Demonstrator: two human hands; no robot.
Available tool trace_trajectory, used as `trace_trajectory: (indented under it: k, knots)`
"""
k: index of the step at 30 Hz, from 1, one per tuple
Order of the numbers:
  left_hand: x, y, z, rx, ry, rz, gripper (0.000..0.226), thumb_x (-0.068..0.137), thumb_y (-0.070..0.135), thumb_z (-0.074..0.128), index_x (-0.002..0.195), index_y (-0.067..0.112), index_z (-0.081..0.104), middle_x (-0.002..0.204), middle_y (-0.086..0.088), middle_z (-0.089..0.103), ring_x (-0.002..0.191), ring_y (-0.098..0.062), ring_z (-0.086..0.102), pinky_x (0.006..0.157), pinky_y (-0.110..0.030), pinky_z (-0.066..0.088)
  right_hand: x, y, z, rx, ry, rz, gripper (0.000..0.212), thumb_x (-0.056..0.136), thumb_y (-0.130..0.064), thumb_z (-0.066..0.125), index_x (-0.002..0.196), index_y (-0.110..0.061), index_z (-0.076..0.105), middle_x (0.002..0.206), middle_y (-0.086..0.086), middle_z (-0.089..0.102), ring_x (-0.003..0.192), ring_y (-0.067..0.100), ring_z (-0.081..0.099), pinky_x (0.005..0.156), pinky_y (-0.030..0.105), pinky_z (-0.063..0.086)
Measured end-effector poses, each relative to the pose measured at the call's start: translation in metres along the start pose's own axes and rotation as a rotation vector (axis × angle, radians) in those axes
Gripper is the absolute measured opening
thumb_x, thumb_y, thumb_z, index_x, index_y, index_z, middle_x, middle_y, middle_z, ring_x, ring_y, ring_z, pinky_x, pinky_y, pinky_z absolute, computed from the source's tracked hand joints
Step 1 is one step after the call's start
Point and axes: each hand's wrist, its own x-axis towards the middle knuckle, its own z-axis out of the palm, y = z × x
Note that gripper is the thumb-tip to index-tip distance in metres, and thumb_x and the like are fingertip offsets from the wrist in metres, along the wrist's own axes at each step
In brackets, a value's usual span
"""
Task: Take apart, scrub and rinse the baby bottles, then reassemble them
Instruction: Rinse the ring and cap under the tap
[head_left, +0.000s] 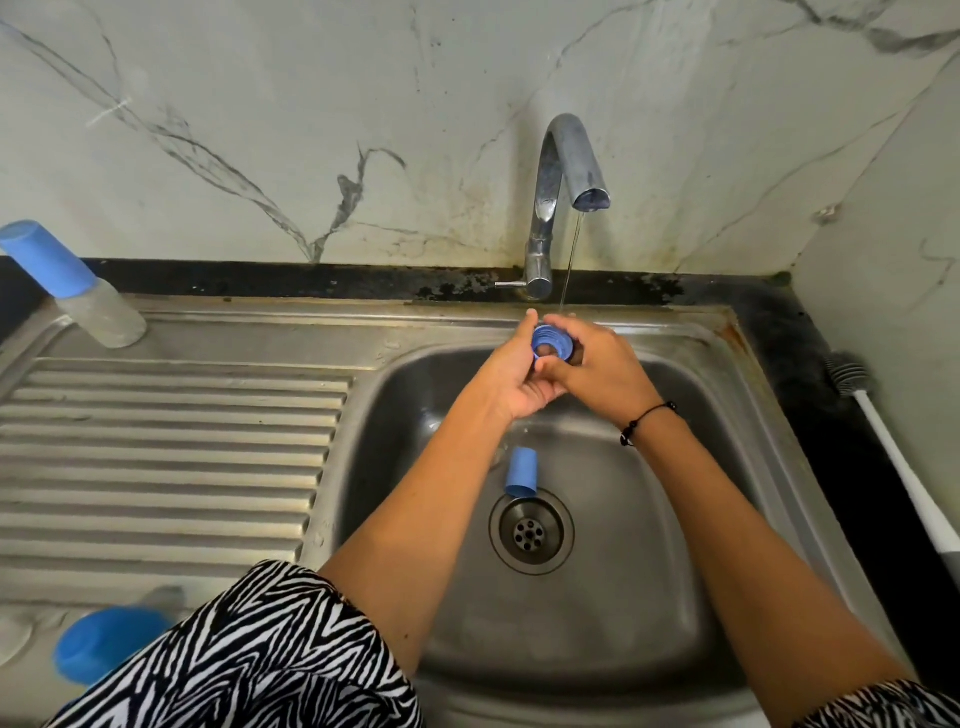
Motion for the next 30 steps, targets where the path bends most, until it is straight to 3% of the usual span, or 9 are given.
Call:
trace_trajectory:
  k: [5, 11, 17, 21, 25, 30]
  knots:
    - [-0.002, 0.001, 0.004, -0.036, 0.022, -0.027, 0.022, 0.095, 0.016, 0.046, 0.078, 0.007, 0.057, 0.054, -0.005, 0.062, 0.044, -0.013, 0.061, 0.047, -0.02, 0.052, 0.0, 0.0, 0.003, 0.036, 0.016, 0.007, 0.051, 0.083, -0.016, 0.065, 0.132, -0.012, 0.052, 0.129, 0.011, 0.057, 0.126, 0.028, 0.046, 0.109, 0.049, 0.03]
    - [0.005, -0.003, 0.007, -0.101, 0.073, -0.063, 0.019, 0.093, 0.015, 0.049, 0.08, 0.005, 0.059, 0.063, -0.006, 0.062, 0.047, -0.015, 0.062, 0.048, -0.022, 0.054, -0.002, 0.001, 0.004, 0.059, 0.049, 0.017, 0.05, 0.084, -0.012, 0.064, 0.133, -0.01, 0.051, 0.13, 0.01, 0.057, 0.124, 0.024, 0.048, 0.11, 0.045, 0.029]
    - [0.0, -0.003, 0.011, -0.131, 0.057, -0.083, 0.027, 0.095, 0.014, 0.048, 0.072, 0.004, 0.056, 0.047, -0.005, 0.058, 0.036, -0.013, 0.058, 0.04, -0.02, 0.05, -0.004, 0.003, 0.004, 0.015, 0.072, 0.053, 0.057, 0.085, -0.017, 0.063, 0.139, -0.01, 0.043, 0.135, 0.008, 0.052, 0.125, 0.022, 0.044, 0.11, 0.037, 0.029]
    - [0.0, -0.003, 0.013, -0.116, 0.066, -0.082, 0.029, 0.096, 0.015, 0.045, 0.072, 0.004, 0.057, 0.047, -0.005, 0.059, 0.037, -0.014, 0.058, 0.041, -0.021, 0.05, -0.005, 0.005, 0.006, 0.017, 0.1, 0.07, 0.062, 0.086, -0.019, 0.063, 0.142, -0.011, 0.038, 0.138, 0.007, 0.05, 0.128, 0.023, 0.04, 0.108, 0.031, 0.028]
    - [-0.002, -0.004, 0.013, -0.095, 0.068, -0.074, 0.031, 0.096, 0.014, 0.044, 0.07, 0.003, 0.056, 0.044, -0.006, 0.057, 0.034, -0.014, 0.057, 0.038, -0.02, 0.048, -0.006, 0.005, 0.006, -0.014, 0.107, 0.056, 0.058, 0.086, -0.018, 0.062, 0.14, -0.009, 0.041, 0.137, 0.008, 0.05, 0.128, 0.022, 0.04, 0.108, 0.031, 0.027]
    - [-0.002, -0.005, 0.012, -0.081, 0.16, -0.024, 0.024, 0.093, 0.012, 0.046, 0.071, 0.009, 0.057, 0.049, -0.003, 0.057, 0.041, -0.013, 0.057, 0.045, -0.021, 0.05, -0.007, 0.007, 0.014, -0.204, 0.036, 0.008, 0.053, 0.095, -0.021, 0.049, 0.144, -0.006, 0.033, 0.145, 0.014, 0.041, 0.138, 0.024, 0.028, 0.116, 0.036, 0.014]
